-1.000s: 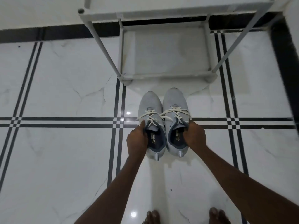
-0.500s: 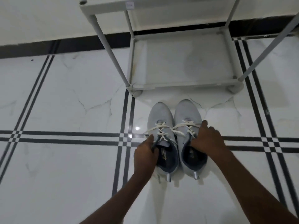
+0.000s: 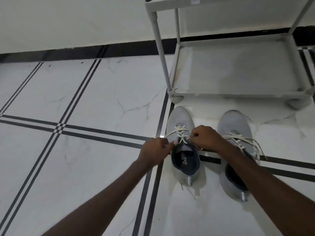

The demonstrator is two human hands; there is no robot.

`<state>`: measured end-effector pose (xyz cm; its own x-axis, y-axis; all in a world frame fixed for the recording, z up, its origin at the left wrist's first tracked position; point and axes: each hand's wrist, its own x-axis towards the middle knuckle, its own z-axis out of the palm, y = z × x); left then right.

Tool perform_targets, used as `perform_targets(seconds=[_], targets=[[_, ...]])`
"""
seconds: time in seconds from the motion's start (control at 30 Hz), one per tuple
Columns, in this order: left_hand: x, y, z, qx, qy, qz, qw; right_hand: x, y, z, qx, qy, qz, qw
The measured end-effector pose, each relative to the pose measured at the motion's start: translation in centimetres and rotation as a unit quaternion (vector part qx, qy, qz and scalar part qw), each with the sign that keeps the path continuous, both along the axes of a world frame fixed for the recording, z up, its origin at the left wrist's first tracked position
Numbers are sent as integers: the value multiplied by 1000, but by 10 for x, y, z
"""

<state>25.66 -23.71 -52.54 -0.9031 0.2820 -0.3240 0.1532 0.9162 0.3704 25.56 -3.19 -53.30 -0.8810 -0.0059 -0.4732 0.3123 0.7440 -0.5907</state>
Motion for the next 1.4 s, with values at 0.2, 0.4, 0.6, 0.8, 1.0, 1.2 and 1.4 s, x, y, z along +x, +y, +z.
perform_targets(seconds=[0.2,0.4,0.6,0.8,1.0,1.2,1.4], targets=[[-44,-20,58,-5,-95,-36,995,-13,6,22,-57,-184,53,980],[-38,-21,62,267,-224,67,935,0,0,31,-109,-152,93,978],[-52,-16,89,168,-206,34,963,-6,2,32,-397,-142,-146,895],[-72,-16,94,-44,-247,19,968,-11,12,40,-185,-178,-10,967],[-47,-16,27,10,-132,-12,991,12,-30,13,-91,-22,4,996],[-42,-14,18,73,-34,10,997,16,-24,0,-106,49,-127,985],[-32,-7,2,20,16,19,999,19,-44,-9,53,125,19,991]])
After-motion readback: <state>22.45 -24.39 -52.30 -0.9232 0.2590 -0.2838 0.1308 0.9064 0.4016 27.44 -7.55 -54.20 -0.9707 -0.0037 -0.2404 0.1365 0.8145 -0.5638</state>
